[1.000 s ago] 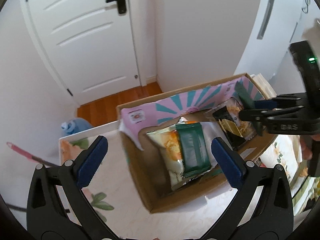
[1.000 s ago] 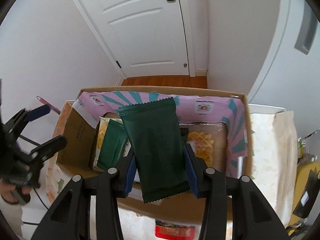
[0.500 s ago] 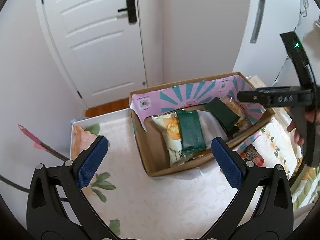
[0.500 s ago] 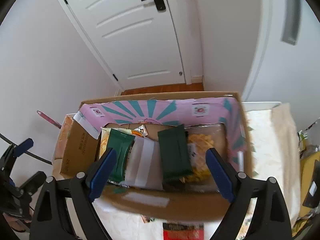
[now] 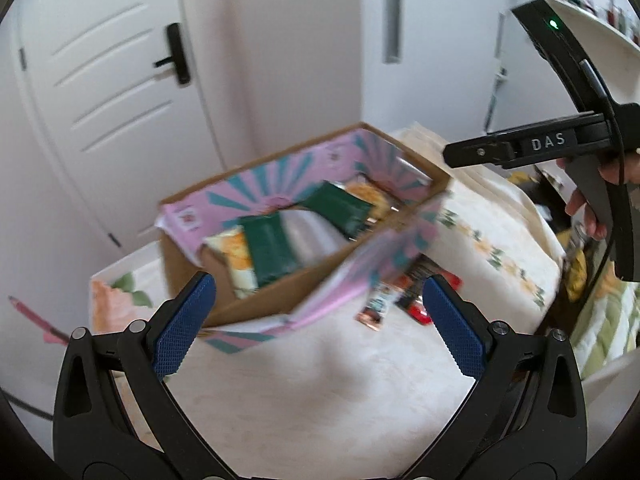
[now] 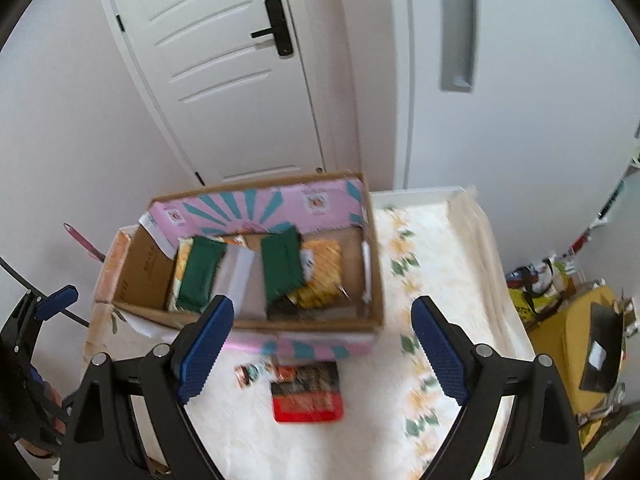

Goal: Organize snacks
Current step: 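Move both grippers back to the table toward the remaining packets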

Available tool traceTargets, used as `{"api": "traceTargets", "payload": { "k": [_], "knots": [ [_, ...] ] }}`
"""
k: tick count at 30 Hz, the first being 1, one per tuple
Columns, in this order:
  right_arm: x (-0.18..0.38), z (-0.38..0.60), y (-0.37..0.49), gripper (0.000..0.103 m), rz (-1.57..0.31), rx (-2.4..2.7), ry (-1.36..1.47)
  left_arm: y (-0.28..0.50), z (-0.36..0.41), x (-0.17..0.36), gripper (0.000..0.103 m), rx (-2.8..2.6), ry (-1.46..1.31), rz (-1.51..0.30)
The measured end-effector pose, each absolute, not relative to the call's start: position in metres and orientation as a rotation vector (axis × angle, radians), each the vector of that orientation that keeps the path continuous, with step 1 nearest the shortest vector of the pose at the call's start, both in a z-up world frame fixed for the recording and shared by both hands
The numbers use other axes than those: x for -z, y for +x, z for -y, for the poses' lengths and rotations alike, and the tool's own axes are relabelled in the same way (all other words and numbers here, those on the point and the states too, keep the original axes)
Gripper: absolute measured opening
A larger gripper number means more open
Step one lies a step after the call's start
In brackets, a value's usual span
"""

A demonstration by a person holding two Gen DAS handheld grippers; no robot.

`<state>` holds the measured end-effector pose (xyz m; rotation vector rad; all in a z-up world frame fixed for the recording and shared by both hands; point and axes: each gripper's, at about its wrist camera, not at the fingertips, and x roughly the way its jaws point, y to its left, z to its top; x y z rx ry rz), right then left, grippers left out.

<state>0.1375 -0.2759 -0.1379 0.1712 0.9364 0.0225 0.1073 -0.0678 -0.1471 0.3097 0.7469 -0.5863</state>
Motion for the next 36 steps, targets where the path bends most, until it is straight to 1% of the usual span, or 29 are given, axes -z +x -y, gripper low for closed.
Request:
{"api": "traceTargets", "payload": {
  "k": [4,5,6,7,10,12,14,15,17,18,20,22,25,27,28,29,36],
  "knots": [
    [0.151,0.281,0.120,0.088,-0.958,0.005,0.175,0.099,0.083,0.166,0.103,0.657,0.341,-0.778],
    [0.154,0.282,0.116,0.090,-0.960,0.006,0.182,0.099,0.085,0.170,0.102,0.667,0.348,-0.785],
    [0.159,0.283,0.111,0.099,-0.965,0.009,0.188,0.099,0.088,0.175,0.102,0.676,0.354,-0.793],
    [0.162,0.283,0.108,0.103,-0.969,0.013,0.191,0.100,0.090,0.181,0.102,0.687,0.358,-0.804],
    [0.175,0.283,0.099,0.103,-0.982,0.018,0.195,0.104,0.097,0.198,0.102,0.711,0.367,-0.826],
    [0.184,0.282,0.094,0.103,-0.991,0.026,0.190,0.108,0.102,0.210,0.098,0.724,0.380,-0.842],
    [0.193,0.279,0.088,0.103,-0.997,0.029,0.185,0.111,0.108,0.221,0.091,0.735,0.397,-0.860],
    [0.199,0.278,0.085,0.103,-1.006,0.034,0.179,0.112,0.111,0.229,0.090,0.742,0.411,-0.871],
    [0.208,0.275,0.080,0.103,-1.025,0.046,0.167,0.115,0.115,0.238,0.080,0.758,0.431,-0.879],
    [0.213,0.274,0.077,0.103,-1.028,0.049,0.163,0.116,0.119,0.245,0.079,0.769,0.448,-0.886],
    [0.222,0.271,0.071,0.103,-1.031,0.047,0.162,0.120,0.124,0.254,0.072,0.783,0.472,-0.891],
    [0.230,0.269,0.066,0.103,-1.033,0.052,0.171,0.126,0.128,0.263,0.068,0.804,0.485,-0.903],
    [0.241,0.267,0.061,0.103,-1.035,0.028,0.215,0.135,0.132,0.275,0.065,0.833,0.497,-0.924],
    [0.247,0.265,0.060,0.103,-1.035,0.029,0.224,0.136,0.133,0.282,0.058,0.861,0.518,-0.931],
    [0.249,0.264,0.060,0.103,-1.037,0.033,0.220,0.137,0.134,0.285,0.051,0.871,0.528,-0.940],
    [0.252,0.262,0.061,0.103,-1.042,0.035,0.215,0.137,0.135,0.288,0.048,0.882,0.535,-0.949],
    [0.262,0.251,0.069,0.103,-1.028,0.032,0.176,0.149,0.138,0.291,0.046,0.915,0.539,-0.958]
  ]
}}
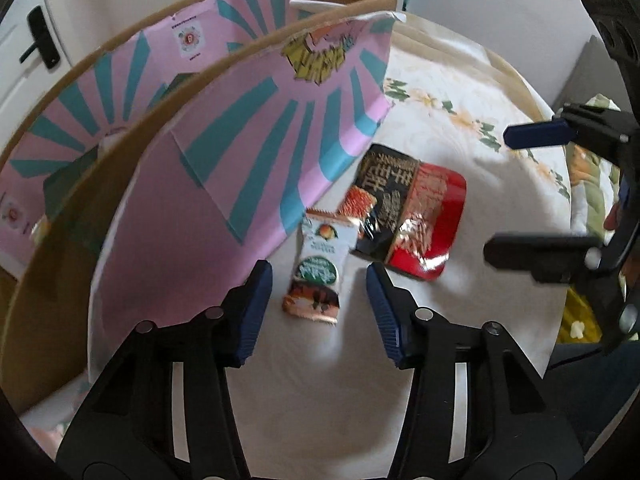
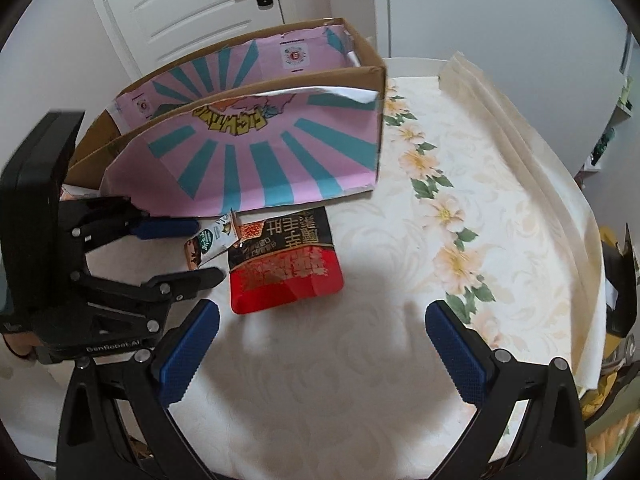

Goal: Organize snacks
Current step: 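Move both grippers back to the table toward the remaining packets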

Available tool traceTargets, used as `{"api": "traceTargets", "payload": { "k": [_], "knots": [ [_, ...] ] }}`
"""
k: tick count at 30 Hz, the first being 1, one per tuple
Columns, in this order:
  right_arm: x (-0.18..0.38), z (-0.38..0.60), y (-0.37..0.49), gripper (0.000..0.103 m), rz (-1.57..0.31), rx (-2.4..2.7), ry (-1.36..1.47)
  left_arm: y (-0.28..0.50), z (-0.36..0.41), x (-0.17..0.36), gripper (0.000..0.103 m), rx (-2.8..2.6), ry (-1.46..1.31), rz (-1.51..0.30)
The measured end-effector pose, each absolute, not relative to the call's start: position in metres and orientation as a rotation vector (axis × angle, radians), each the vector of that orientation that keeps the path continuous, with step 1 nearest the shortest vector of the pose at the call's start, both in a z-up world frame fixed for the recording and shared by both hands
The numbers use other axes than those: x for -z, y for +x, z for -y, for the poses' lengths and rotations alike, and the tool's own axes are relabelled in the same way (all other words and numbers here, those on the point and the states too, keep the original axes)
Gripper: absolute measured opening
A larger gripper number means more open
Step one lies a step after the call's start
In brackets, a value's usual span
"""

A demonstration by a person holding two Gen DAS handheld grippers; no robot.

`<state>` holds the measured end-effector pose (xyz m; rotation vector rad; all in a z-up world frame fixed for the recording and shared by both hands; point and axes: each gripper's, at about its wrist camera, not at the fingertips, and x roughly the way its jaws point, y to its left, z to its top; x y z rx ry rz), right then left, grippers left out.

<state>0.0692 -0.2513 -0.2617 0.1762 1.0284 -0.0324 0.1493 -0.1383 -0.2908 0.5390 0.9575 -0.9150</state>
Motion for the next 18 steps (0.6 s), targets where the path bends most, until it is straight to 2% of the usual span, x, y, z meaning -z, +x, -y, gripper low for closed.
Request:
{"api": "traceTargets", "payload": {
  "k": [1,2,7,18],
  "knots": [
    [0.263,0.250,0.071,0.103,-1.027,0.029,0.168,0.151,0.140,0.291,0.043,0.921,0.541,-0.960],
    [0.263,0.248,0.072,0.103,-1.025,0.026,0.160,0.152,0.141,0.291,0.036,0.928,0.545,-0.962],
    [0.266,0.241,0.077,0.103,-1.025,0.017,0.132,0.150,0.147,0.291,0.024,0.969,0.581,-0.959],
    [0.277,0.228,0.080,0.103,-1.030,0.012,0.107,0.149,0.135,0.272,0.023,0.945,0.548,-0.953]
  ]
}}
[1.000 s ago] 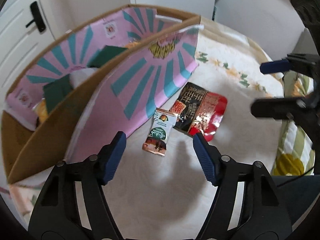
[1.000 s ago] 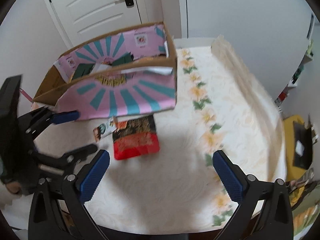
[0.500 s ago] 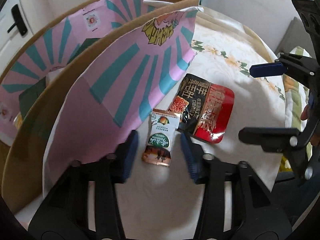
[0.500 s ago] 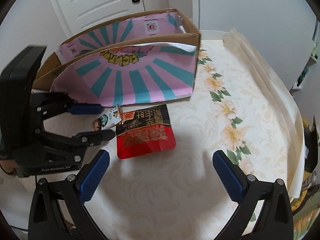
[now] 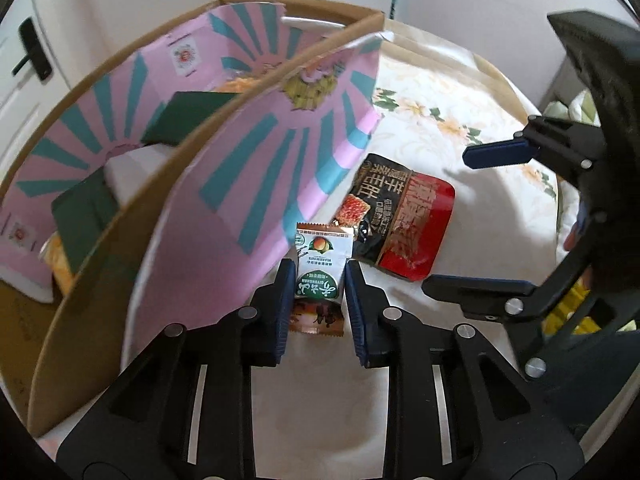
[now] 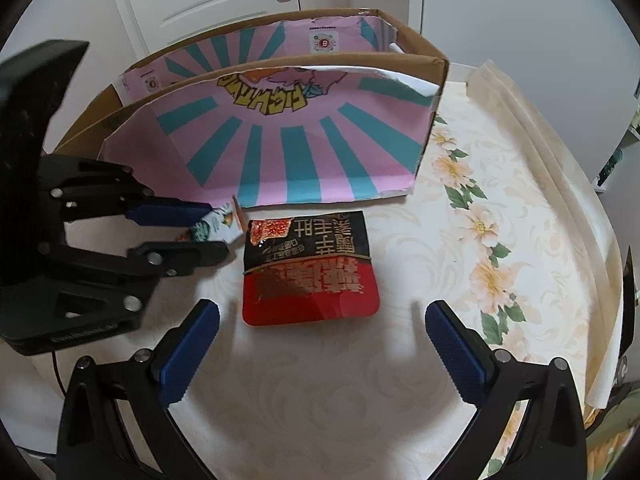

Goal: Organize snacks
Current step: 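Move both grippers back to the table toward the remaining packets, then grasp the small green-white sachet with the left gripper while the right grasps the red-black bag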

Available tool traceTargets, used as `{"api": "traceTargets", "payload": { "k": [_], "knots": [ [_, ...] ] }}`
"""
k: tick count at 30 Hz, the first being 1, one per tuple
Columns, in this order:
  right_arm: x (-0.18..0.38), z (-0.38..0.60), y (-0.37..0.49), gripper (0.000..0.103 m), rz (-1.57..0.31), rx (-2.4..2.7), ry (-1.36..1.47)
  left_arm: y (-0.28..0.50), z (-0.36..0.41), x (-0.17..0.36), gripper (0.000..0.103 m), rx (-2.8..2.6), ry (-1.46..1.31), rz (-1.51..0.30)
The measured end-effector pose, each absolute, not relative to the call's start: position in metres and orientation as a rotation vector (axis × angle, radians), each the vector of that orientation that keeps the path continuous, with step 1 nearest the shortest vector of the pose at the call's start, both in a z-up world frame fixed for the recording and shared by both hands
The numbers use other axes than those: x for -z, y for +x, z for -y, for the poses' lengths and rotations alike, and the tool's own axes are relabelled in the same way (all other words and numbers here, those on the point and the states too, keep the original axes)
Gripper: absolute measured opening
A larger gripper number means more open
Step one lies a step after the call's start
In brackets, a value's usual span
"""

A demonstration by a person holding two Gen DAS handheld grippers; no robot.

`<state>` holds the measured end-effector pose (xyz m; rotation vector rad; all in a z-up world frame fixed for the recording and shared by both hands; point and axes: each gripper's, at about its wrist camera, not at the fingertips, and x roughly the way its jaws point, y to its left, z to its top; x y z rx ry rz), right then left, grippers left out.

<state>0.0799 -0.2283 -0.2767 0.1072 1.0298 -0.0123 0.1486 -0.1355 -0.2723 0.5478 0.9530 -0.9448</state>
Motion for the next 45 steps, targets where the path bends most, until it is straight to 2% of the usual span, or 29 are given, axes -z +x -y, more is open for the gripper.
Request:
{"api": "traceTargets", "payload": {
  "k": [11,17,20,34,45],
  "knots": [
    [0.285,0.209,0.097,0.101,-1.022,0.007,0.046,0.144,0.116,0.263,0.023,0.878,0.441,-0.999],
    [0.293,0.197,0.100,0.087,-1.018,0.025,0.012,0.144,0.108,0.260,0.023,0.840,0.394,-1.015],
    [0.290,0.193,0.103,0.074,-1.009,0.033,0.017,0.145,0.105,0.259,0.023,0.811,0.372,-1.017],
    [0.275,0.209,0.096,0.073,-1.021,0.029,0.053,0.127,0.104,0.233,0.023,0.782,0.305,-1.016],
    [0.214,0.232,0.092,0.073,-0.948,0.050,0.063,0.125,0.107,0.175,0.023,0.776,0.215,-0.923]
  ]
}}
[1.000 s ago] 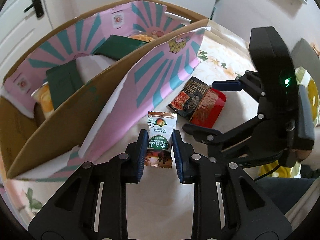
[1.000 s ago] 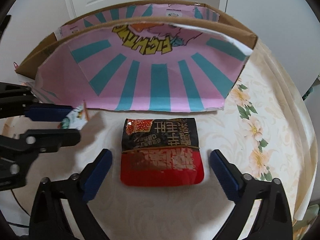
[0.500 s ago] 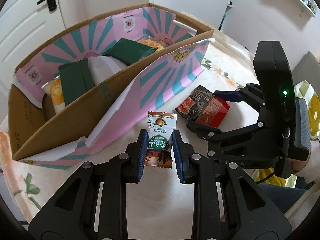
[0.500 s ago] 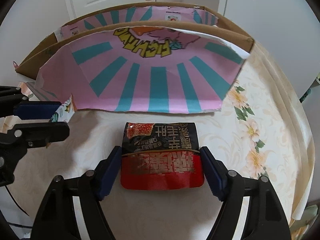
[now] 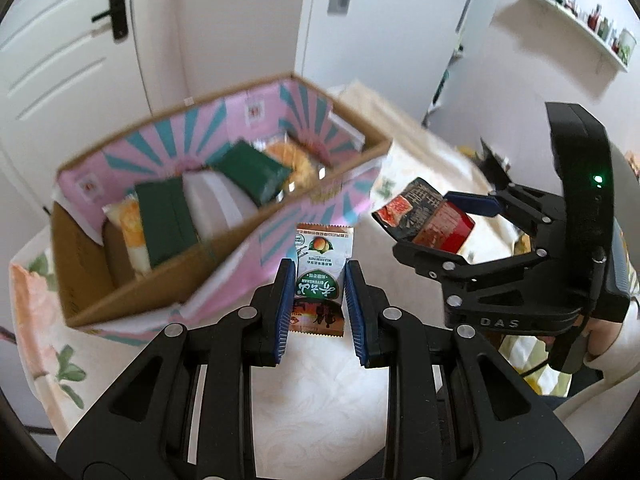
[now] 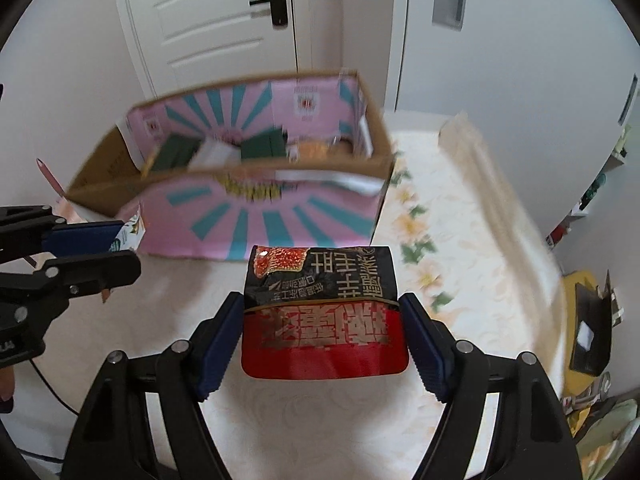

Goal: Organize snacks
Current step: 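Grasp the small green-white sachet with the left gripper while the right grasps the red-black bag, then carry both packets into the box and open both grippers to release them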

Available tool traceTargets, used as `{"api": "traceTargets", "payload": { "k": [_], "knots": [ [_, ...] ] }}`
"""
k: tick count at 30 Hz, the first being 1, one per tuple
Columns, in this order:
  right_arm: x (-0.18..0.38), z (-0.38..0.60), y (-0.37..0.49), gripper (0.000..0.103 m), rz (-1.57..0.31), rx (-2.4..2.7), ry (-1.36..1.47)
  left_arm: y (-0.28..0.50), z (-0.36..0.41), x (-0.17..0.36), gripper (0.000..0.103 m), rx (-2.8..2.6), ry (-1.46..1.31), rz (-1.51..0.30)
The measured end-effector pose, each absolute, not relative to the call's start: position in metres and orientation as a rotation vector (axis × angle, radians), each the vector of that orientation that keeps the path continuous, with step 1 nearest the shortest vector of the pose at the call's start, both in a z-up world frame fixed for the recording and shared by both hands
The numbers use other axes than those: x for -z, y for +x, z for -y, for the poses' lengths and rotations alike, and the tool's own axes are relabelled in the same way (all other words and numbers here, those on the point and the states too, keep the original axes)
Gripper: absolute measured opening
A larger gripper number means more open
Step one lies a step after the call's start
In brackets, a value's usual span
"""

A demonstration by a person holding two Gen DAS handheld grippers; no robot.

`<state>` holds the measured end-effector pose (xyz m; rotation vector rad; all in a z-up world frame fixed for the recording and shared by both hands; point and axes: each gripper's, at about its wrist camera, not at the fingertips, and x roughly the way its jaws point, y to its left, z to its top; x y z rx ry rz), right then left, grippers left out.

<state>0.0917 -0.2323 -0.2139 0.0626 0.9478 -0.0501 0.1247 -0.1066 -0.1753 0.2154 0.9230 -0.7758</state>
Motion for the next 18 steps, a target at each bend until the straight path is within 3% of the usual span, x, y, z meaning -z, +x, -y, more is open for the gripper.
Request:
{"api": "traceTargets", "payload": {
  "k": [9,18],
  "knots": [
    [0.149,0.231,0.105,0.073,-0.843,0.002,0.025,0.157,0.083,0.120,0.023,0.685,0.165,-0.787],
    [0.129,0.213,0.148,0.073,-0.803,-0.057,0.049,0.223,0.065,0.135,0.023,0.597,0.179,-0.856]
  ]
}}
